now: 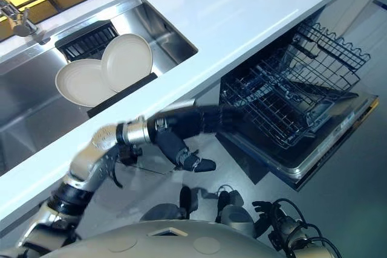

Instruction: Pick up plates and place into dishwasher.

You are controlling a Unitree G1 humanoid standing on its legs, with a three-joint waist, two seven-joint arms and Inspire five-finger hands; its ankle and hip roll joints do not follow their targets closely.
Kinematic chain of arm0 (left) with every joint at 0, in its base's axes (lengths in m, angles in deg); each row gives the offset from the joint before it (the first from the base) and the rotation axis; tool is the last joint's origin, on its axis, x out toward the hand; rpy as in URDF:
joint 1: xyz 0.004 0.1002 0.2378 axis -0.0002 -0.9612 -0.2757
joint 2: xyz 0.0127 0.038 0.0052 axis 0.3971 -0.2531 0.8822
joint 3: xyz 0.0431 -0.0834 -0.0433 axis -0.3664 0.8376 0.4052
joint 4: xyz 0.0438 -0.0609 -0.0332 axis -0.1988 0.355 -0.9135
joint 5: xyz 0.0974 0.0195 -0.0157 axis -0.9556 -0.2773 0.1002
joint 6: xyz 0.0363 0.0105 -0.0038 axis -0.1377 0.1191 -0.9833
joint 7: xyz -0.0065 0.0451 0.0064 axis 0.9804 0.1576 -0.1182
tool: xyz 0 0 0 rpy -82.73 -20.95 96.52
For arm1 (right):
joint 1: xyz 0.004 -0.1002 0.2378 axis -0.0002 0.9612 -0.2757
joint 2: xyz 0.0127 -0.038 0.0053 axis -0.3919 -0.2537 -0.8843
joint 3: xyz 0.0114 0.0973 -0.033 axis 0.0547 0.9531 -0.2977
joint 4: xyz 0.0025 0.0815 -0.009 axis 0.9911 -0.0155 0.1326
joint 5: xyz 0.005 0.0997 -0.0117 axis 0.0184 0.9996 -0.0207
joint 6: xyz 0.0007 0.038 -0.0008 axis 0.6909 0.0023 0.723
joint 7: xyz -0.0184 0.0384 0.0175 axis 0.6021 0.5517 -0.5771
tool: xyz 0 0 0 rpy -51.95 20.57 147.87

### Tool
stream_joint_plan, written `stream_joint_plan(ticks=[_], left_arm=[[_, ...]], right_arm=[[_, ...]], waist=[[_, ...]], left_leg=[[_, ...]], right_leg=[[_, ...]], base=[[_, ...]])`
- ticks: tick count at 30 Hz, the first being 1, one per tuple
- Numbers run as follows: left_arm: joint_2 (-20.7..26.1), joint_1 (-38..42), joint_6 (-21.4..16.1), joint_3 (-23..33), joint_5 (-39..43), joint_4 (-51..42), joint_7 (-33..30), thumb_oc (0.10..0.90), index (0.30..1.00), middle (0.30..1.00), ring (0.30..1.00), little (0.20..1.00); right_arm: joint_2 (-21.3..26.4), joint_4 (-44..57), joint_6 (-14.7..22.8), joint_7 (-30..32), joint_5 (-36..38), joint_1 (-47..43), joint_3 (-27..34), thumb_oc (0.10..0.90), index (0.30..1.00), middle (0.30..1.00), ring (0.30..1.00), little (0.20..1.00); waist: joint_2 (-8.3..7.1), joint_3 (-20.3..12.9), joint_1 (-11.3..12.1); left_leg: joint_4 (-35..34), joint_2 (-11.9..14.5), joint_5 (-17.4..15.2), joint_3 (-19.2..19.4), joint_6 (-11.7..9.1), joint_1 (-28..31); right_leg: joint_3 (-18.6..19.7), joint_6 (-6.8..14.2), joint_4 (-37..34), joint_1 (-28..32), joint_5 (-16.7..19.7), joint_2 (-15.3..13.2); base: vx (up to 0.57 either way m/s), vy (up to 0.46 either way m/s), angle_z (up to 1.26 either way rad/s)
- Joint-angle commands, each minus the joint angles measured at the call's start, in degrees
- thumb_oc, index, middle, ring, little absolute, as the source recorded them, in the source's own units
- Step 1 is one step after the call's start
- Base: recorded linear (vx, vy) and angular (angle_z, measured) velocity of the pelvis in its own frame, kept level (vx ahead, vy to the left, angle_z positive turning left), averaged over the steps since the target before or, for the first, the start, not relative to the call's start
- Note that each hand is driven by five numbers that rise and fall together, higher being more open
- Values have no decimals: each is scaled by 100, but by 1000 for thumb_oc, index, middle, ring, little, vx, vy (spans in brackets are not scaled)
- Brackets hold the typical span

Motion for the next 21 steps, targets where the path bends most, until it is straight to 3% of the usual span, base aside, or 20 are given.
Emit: stream_joint_plan(ticks=[1, 3, 6, 8, 11, 13, 15, 16, 17, 21], left_arm=[[-918, 947, -422, 273, 2210, 156, -1282, 800, 900, 900, 900, 900], [-1037, 1031, -1418, 550, 2101, 411, -1868, 800, 900, 900, 900, 900], [-1168, 1034, -1837, 965, 2196, 582, -2653, 800, 900, 900, 900, 900], [-1245, 987, -2429, 1481, 1784, 913, -3184, 800, 900, 900, 900, 900], [-972, 944, -3335, 2116, 563, 1123, -3969, 800, 900, 900, 900, 900], [-614, 918, -3740, 2535, -1125, 1308, -4556, 800, 900, 900, 900, 900], [-163, 928, -3854, 2674, -3043, 1378, -5392, 800, 900, 900, 900, 900], [68, 949, -3795, 2703, -3603, 1415, -5694, 800, 900, 900, 900, 900], [371, 1000, -3577, 2682, -4661, 1519, -6016, 800, 900, 900, 900, 900], [1372, 1125, -2993, 2537, -5540, 1803, -6440, 800, 900, 900, 900, 900]], right_arm=[[-434, 0, 369, 72, 403, -351, -168, 800, 900, 900, 900, 900], [-508, 26, 302, 119, 501, -292, -274, 800, 900, 900, 900, 900], [-539, 44, 216, 133, 530, -222, -297, 800, 900, 900, 900, 900], [-542, 14, 151, 171, 398, -139, -260, 800, 900, 900, 900, 900], [-519, -44, 175, 196, 358, -34, -162, 800, 900, 900, 900, 900], [-500, -41, 195, 160, 261, 31, -22, 800, 900, 900, 900, 900], [-465, -43, 210, 150, 151, 100, 38, 800, 900, 900, 900, 900], [-432, -42, 210, 156, 88, 110, 47, 800, 900, 900, 900, 900], [-368, -25, 172, 167, 14, 118, 10, 800, 900, 900, 900, 900], [-145, -85, 71, 132, 47, 28, 43, 800, 900, 900, 900, 900]], waist=[[68, -561, -179], [43, -579, -225], [14, -596, -245], [-10, -609, -241], [-44, -635, -210], [-63, -661, -200], [-76, -655, -211], [-88, -636, -214], [-119, -597, -210], [-90, -455, -74]], left_leg=[[14, -350, -675, 222, 378, 33], [14, -345, -672, 220, 359, 82], [14, -347, -660, 194, 346, 128], [14, -344, -621, 172, 324, 145], [14, -340, -585, 136, 284, 146], [19, -320, -566, 165, 238, 132], [215, -311, -599, 226, 184, 107], [452, -316, -665, 239, 164, 32], [831, -333, -775, 194, 128, -145], [907, -270, -608, -8, 69, -442]], right_leg=[[194, 391, 1086, -387, -666, 153], [234, 365, 1082, -322, -702, 181], [266, 334, 1129, -289, -756, 216], [260, 294, 1135, -250, -799, 241], [228, 241, 1152, -222, -864, 263], [190, 196, 1161, -213, -941, 286], [172, 125, 1204, -225, -1048, 281], [181, 87, 1247, -247, -1080, 261], [230, 35, 1339, -295, -1106, 236], [357, -9, 1459, -273, -1128, 285]], base=[[83, -91, -15], [77, -83, -20], [67, -63, -17], [61, -50, -6], [56, -42, -3], [81, -36, -2], [75, 5, 5], [75, 50, 13], [78, 62, 13], [139, 123, 12]])
